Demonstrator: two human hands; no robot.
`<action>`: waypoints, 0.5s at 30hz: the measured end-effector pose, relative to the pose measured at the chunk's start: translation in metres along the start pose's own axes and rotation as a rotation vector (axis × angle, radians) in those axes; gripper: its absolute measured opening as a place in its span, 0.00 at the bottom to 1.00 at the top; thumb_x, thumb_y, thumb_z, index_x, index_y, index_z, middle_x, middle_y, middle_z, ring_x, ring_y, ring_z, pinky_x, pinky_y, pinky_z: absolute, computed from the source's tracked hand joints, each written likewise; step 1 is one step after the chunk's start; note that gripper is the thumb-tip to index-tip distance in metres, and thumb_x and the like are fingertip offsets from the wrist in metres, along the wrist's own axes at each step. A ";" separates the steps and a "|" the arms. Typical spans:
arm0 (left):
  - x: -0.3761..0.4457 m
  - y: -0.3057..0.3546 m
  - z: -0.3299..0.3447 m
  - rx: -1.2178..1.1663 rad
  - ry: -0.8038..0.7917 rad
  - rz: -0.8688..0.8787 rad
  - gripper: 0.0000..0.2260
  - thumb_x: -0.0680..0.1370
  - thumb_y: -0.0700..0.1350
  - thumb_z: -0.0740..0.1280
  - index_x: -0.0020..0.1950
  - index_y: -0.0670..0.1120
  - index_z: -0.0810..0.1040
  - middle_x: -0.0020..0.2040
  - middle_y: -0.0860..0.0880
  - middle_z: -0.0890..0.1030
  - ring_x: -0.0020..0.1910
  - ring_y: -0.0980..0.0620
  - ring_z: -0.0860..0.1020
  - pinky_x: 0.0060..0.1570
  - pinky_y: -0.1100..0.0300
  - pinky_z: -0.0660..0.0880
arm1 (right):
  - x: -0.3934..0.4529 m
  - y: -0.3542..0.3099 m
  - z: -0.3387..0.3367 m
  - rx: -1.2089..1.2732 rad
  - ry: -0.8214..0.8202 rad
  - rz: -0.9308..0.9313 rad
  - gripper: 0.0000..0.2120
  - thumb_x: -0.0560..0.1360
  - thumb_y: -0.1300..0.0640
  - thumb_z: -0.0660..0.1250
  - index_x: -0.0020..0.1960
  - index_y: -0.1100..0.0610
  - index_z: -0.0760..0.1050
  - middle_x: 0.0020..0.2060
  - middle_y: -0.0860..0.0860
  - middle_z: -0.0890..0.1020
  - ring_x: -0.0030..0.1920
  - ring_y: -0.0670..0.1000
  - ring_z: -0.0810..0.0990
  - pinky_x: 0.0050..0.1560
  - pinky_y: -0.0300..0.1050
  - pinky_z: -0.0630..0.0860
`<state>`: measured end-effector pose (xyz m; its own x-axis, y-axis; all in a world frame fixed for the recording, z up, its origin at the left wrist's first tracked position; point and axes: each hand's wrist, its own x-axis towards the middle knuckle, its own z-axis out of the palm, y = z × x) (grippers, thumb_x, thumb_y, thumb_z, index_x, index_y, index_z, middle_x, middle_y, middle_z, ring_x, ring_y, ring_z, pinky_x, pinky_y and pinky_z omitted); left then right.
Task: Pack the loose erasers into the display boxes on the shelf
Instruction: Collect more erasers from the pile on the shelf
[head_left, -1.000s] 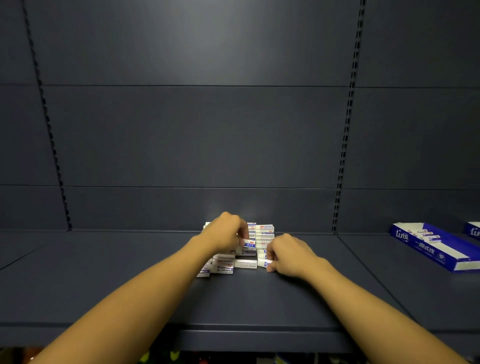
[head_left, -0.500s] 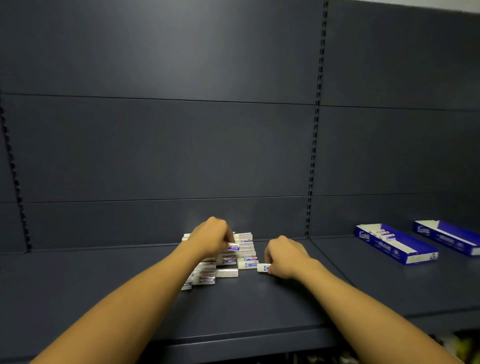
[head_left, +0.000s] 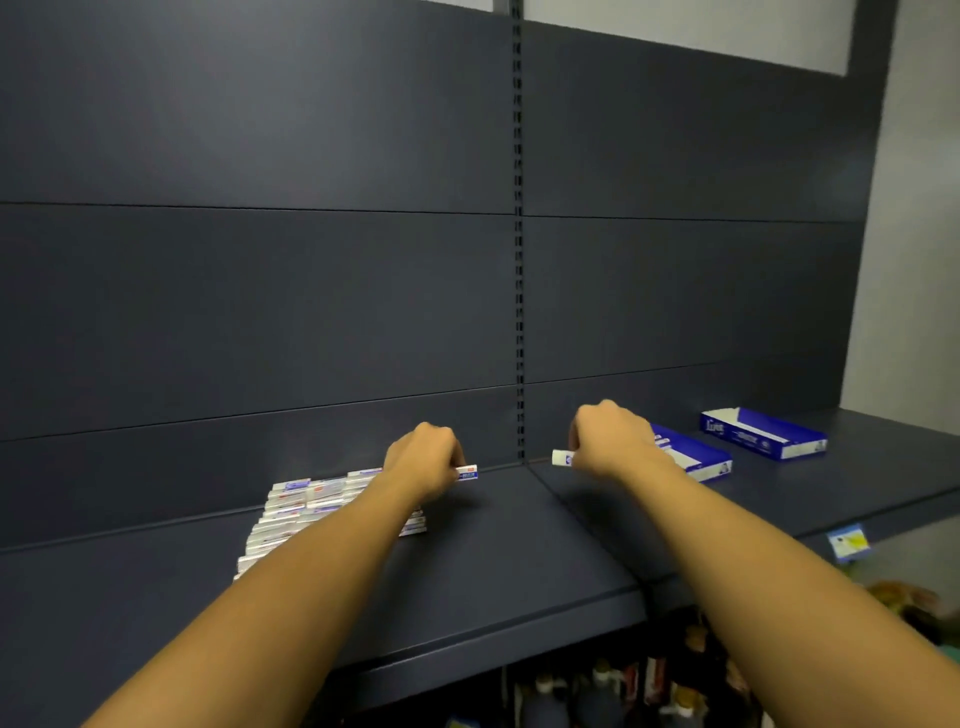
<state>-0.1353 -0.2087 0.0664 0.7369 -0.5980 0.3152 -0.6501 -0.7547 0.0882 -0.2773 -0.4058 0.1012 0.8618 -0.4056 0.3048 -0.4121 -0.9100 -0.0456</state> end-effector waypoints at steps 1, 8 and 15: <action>0.003 0.008 -0.001 0.008 -0.005 0.002 0.10 0.77 0.42 0.70 0.55 0.51 0.86 0.53 0.48 0.84 0.50 0.45 0.82 0.51 0.50 0.81 | -0.001 0.010 -0.005 -0.002 0.006 0.009 0.11 0.73 0.57 0.69 0.55 0.53 0.81 0.50 0.53 0.78 0.45 0.57 0.78 0.46 0.48 0.76; 0.020 0.070 -0.013 0.047 -0.029 -0.025 0.09 0.74 0.39 0.68 0.47 0.50 0.85 0.48 0.49 0.83 0.44 0.46 0.81 0.42 0.53 0.80 | -0.015 0.078 -0.013 -0.037 -0.024 0.020 0.11 0.73 0.59 0.68 0.55 0.54 0.80 0.48 0.53 0.76 0.43 0.57 0.75 0.44 0.47 0.72; 0.035 0.138 -0.002 0.015 -0.025 -0.066 0.07 0.76 0.39 0.69 0.48 0.48 0.84 0.46 0.49 0.81 0.43 0.47 0.80 0.40 0.53 0.79 | -0.014 0.154 -0.016 -0.020 -0.022 0.008 0.13 0.72 0.58 0.71 0.56 0.53 0.82 0.52 0.53 0.82 0.50 0.57 0.82 0.45 0.49 0.78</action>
<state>-0.1994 -0.3329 0.0908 0.7829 -0.5529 0.2852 -0.5970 -0.7967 0.0943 -0.3576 -0.5393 0.1054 0.8646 -0.4147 0.2837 -0.4245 -0.9050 -0.0290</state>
